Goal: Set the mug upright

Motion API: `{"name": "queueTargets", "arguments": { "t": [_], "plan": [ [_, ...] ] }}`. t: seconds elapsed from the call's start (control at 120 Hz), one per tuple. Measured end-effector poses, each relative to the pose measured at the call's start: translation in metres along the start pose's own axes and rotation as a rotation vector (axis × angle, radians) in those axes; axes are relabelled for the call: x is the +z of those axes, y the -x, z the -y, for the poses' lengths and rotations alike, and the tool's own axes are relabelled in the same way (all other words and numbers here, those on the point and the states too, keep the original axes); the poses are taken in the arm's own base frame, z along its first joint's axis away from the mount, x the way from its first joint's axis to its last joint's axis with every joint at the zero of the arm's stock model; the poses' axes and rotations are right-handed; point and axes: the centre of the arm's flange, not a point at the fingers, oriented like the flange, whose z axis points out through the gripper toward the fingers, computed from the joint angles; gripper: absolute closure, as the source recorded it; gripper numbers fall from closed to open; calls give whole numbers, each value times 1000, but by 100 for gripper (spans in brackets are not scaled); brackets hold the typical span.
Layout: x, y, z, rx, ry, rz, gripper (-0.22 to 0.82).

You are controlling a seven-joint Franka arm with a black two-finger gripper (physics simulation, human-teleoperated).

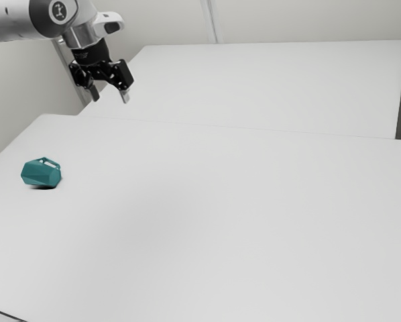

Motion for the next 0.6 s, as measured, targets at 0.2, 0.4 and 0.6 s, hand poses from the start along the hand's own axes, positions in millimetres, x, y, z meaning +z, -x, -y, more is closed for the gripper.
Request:
{"name": "queueTargets", "arguments": {
  "t": [0.2,0.4,0.6],
  "plan": [
    [2,1,12,-18,1,12,2],
    [6,6,65,-108,3,26,2],
    [7,16,123,-188,5,31,2]
  ]
}}
